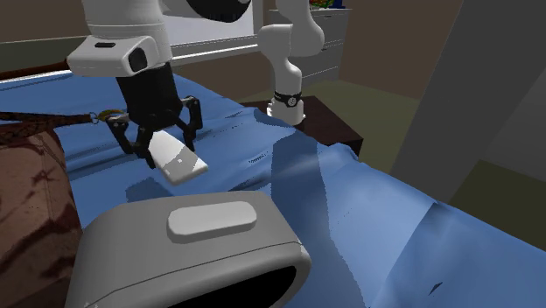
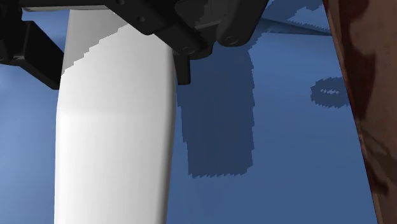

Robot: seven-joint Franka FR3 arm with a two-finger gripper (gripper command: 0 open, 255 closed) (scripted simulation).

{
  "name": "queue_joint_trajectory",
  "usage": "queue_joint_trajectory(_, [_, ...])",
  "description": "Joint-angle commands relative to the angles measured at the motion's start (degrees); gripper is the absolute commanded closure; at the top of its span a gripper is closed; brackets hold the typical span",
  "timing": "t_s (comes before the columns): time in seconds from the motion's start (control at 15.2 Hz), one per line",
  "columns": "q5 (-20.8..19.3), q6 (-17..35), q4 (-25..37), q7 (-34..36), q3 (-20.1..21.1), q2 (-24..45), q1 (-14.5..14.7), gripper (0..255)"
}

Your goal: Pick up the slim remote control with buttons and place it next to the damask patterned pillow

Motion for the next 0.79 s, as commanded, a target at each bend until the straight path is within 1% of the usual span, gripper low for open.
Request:
queue_joint_trajectory(0.0, [0.3,1.2,-0.6,-0.1,0.1,0.6,0.0,255])
queue_joint_trajectory(0.26, [1.0,4.0,-2.0,-0.6,0.4,2.1,-0.2,255])
queue_joint_trajectory(0.73, [1.0,4.0,-2.0,-0.6,0.4,2.1,-0.2,255])
